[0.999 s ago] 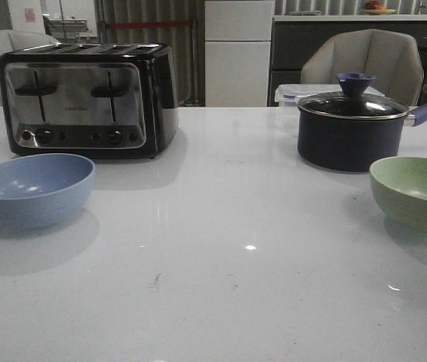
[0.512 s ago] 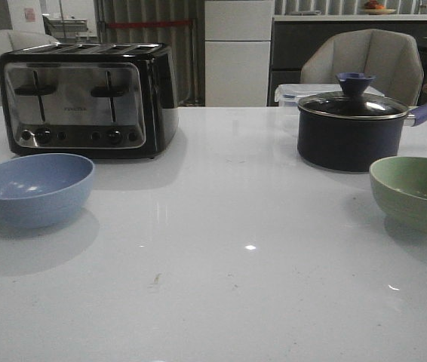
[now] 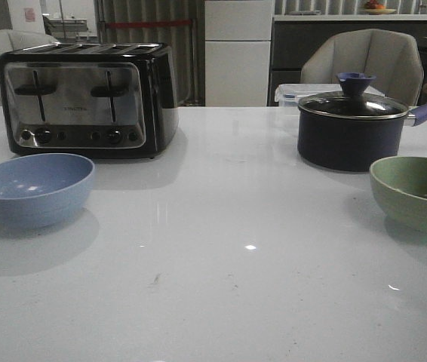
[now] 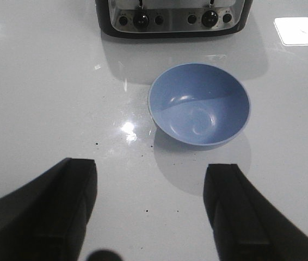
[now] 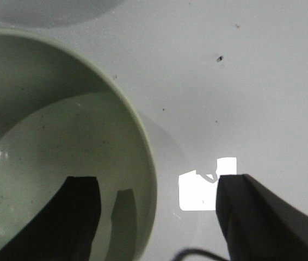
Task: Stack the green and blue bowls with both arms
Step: 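Lower the right gripper to the green bowl rim and grasp it, then lift the green bowl and carry it to the table center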
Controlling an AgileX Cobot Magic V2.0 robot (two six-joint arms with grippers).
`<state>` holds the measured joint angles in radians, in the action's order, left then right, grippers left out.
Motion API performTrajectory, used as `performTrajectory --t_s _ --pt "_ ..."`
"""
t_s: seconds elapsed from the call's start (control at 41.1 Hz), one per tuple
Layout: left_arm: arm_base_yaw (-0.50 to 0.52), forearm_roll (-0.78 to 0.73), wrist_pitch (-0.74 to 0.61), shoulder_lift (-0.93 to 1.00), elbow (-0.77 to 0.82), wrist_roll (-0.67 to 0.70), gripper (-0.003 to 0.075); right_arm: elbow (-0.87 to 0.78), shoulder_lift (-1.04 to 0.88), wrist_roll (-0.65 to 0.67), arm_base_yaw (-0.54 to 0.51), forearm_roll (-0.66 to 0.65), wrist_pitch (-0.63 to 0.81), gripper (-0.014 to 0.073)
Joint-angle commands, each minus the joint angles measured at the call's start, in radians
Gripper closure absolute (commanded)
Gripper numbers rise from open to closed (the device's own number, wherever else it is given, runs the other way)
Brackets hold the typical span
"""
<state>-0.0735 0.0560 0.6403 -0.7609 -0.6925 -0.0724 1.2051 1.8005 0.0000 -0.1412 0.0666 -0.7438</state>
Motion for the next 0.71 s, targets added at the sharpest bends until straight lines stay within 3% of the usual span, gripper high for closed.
performTrajectory --t_s 0.0,0.122,0.365,0.682 --pt "-0.004 0.006 -0.070 0.002 -0.026 0.006 0.0235 0.049 -0.005 -0.019 -0.005 0.013 0.039 0.0044" --pt "-0.004 0.006 -0.070 0.002 -0.026 0.006 0.0235 0.056 0.021 -0.020 -0.005 0.022 0.048 0.0136" --pt "-0.004 0.006 -0.070 0.002 -0.026 0.006 0.0235 0.057 0.012 -0.020 -0.005 0.044 0.059 0.0403" --pt "-0.004 0.006 -0.070 0.002 -0.026 0.006 0.0235 0.057 -0.061 -0.056 0.007 0.070 0.039 0.0505"
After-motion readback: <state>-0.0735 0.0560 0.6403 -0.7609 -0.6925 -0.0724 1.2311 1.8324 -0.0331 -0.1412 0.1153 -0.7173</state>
